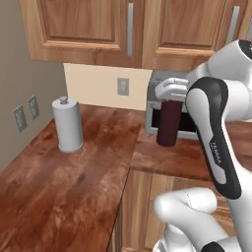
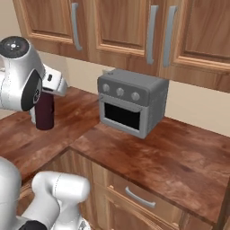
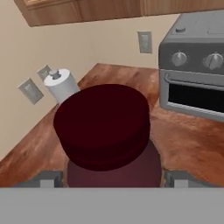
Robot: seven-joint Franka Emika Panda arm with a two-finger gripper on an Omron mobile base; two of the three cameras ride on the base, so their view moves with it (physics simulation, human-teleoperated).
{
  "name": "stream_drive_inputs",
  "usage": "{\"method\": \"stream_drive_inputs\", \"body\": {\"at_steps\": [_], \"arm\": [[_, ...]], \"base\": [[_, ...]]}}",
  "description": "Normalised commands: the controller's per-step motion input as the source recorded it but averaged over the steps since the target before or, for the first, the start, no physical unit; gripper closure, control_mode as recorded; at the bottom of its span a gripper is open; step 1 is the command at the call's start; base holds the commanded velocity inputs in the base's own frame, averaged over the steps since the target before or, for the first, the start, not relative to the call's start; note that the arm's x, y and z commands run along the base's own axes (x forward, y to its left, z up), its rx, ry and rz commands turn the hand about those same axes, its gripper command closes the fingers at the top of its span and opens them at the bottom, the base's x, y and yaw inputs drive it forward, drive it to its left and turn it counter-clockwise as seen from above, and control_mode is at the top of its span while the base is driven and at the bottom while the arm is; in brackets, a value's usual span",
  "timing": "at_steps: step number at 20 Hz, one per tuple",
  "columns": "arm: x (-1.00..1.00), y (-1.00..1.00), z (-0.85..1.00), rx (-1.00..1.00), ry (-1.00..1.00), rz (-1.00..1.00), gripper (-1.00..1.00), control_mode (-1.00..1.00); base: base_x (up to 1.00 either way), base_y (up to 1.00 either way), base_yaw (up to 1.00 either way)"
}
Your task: Place the drinks on the dining counter in a tight cluster.
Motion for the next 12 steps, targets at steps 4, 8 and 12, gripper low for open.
{"method": "stream_drive_inputs", "body": {"at_steps": [4, 8, 12], "arm": [[0.00, 0.00, 0.00, 0.00, 0.00, 0.00, 1.00, 1.00], [0.00, 0.00, 0.00, 0.00, 0.00, 0.00, 1.00, 1.00], [0.00, 0.00, 0.00, 0.00, 0.00, 0.00, 1.00, 1.00]], "base": [[-1.00, -0.29, 0.01], [-0.86, -0.03, 0.35], [-0.38, 0.10, 0.80]]}}
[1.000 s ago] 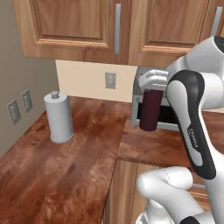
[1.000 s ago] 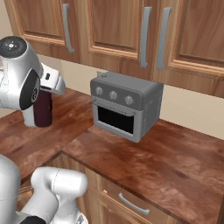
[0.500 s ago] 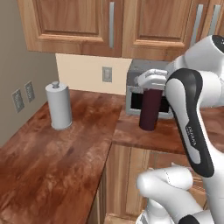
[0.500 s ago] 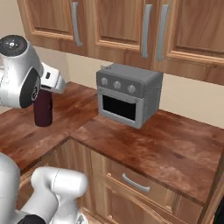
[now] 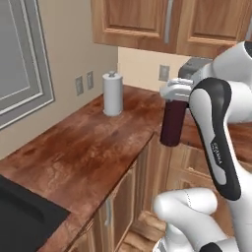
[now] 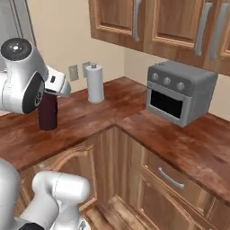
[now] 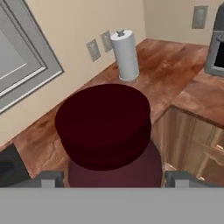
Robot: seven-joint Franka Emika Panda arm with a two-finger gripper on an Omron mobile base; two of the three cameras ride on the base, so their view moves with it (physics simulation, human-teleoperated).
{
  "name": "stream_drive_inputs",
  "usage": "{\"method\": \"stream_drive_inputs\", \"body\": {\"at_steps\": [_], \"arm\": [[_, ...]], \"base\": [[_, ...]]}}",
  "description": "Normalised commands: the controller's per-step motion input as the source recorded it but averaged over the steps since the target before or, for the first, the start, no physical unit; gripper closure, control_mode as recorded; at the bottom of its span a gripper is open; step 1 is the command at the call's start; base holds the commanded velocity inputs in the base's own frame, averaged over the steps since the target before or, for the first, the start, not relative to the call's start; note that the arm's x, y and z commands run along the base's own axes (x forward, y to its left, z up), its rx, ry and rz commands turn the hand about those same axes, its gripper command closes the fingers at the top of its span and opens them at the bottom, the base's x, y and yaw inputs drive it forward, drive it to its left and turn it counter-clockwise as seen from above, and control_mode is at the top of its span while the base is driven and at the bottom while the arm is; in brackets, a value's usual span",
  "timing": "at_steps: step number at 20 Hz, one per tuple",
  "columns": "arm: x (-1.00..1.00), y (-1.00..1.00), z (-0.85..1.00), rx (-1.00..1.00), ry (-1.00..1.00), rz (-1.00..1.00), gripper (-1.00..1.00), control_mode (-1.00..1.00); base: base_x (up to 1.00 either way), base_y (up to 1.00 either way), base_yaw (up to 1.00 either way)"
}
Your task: Place the drinks on the dining counter in a tight cluster.
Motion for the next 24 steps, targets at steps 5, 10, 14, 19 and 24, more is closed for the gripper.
{"method": "stream_drive_inputs", "body": {"at_steps": [5, 10, 14, 19, 24], "arm": [[0.00, 0.00, 0.00, 0.00, 0.00, 0.00, 1.00, 1.00], [0.00, 0.00, 0.00, 0.00, 0.00, 0.00, 1.00, 1.00], [0.00, 0.00, 0.00, 0.00, 0.00, 0.00, 1.00, 1.00], [0.00, 0.00, 0.00, 0.00, 0.00, 0.00, 1.00, 1.00], [0.00, 0.00, 0.00, 0.00, 0.00, 0.00, 1.00, 1.00]], "base": [[-0.07, 0.00, 0.99], [-0.17, 0.00, 0.99], [-0.43, 0.00, 0.95], [-0.25, 0.00, 0.98], [0.00, 0.03, 1.00]]}}
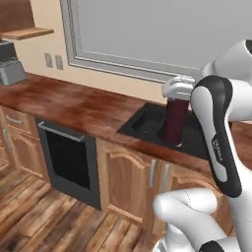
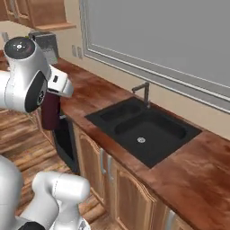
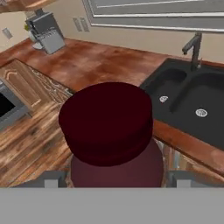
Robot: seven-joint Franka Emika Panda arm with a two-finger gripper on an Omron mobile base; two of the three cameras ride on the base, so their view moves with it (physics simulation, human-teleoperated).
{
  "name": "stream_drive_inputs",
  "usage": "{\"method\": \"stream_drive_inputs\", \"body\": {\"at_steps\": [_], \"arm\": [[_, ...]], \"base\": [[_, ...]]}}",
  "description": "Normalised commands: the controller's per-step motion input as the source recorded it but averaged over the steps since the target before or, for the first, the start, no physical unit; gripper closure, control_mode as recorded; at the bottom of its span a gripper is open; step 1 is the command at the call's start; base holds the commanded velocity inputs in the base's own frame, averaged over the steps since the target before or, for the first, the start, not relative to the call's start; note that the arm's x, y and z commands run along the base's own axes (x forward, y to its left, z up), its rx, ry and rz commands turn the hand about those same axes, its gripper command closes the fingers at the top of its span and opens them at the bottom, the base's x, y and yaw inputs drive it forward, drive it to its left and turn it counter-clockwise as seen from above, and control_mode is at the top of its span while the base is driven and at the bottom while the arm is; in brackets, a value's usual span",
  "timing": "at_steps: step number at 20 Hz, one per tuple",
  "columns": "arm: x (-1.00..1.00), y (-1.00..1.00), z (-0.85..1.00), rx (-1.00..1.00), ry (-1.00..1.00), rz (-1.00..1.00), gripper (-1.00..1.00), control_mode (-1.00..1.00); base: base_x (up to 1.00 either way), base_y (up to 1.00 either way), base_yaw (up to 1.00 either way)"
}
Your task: Place the drinks on the dining counter in a tight cluster.
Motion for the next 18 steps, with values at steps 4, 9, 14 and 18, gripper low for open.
{"method": "stream_drive_inputs", "body": {"at_steps": [4, 9, 14, 18], "arm": [[0.00, 0.00, 0.00, 0.00, 0.00, 0.00, 1.00, 1.00], [0.00, 0.00, 0.00, 0.00, 0.00, 0.00, 1.00, 1.00], [0.00, 0.00, 0.00, 0.00, 0.00, 0.00, 1.00, 1.00], [0.00, 0.00, 0.00, 0.00, 0.00, 0.00, 1.00, 1.00]], "base": [[0.00, 0.03, 1.00], [0.00, 0.05, 1.00], [0.00, 0.11, 1.00], [0.00, 0.11, 1.00]]}}
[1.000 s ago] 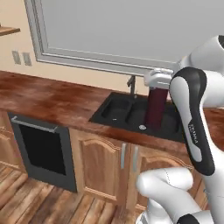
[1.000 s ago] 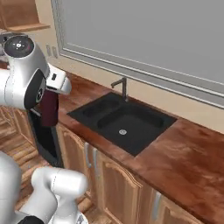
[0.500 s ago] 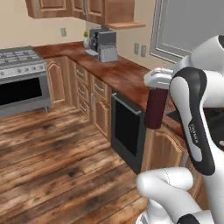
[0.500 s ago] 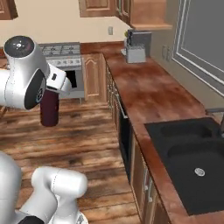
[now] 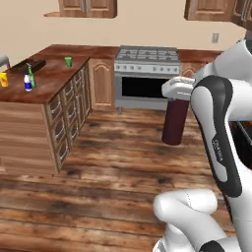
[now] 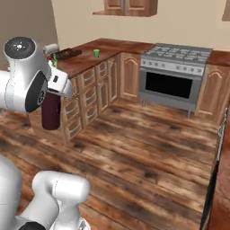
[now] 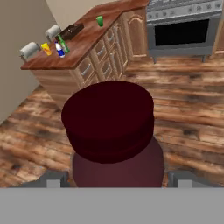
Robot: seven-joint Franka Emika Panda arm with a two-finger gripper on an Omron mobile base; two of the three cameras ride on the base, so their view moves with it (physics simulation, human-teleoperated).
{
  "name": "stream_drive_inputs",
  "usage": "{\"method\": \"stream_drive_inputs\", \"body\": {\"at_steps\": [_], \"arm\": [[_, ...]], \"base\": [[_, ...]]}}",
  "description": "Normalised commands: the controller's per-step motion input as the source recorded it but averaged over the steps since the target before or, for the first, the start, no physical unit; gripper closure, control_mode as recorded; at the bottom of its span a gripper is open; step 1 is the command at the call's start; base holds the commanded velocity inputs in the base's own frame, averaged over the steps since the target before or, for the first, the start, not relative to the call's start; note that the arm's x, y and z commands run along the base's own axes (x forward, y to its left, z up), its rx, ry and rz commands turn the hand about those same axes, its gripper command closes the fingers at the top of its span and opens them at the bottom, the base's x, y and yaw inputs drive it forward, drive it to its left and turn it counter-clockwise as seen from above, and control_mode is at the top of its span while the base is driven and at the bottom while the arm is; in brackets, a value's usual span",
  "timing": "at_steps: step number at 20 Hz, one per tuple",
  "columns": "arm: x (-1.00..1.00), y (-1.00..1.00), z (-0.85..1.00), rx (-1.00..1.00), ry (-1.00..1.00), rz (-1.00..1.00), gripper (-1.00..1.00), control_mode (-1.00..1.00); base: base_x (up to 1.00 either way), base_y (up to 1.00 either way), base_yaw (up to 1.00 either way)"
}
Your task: Place the drinks on the dining counter in a tight cluster.
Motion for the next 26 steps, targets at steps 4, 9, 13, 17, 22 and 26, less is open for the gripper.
{"method": "stream_drive_inputs", "body": {"at_steps": [4, 9, 13, 17, 22, 26], "arm": [[0.00, 0.00, 0.00, 0.00, 0.00, 0.00, 1.00, 1.00], [0.00, 0.00, 0.00, 0.00, 0.00, 0.00, 1.00, 1.00], [0.00, 0.00, 0.00, 0.00, 0.00, 0.00, 1.00, 1.00], [0.00, 0.00, 0.00, 0.00, 0.00, 0.00, 1.00, 1.00], [0.00, 0.00, 0.00, 0.00, 0.00, 0.00, 1.00, 1.00], [0.00, 0.00, 0.00, 0.00, 0.00, 0.00, 1.00, 1.00]], "base": [[0.75, -0.08, 0.88], [1.00, -0.42, 0.54], [1.00, -0.63, 0.44], [1.00, -0.95, 0.33], [1.00, -0.87, 0.38], [1.00, -1.00, 0.26]]}}
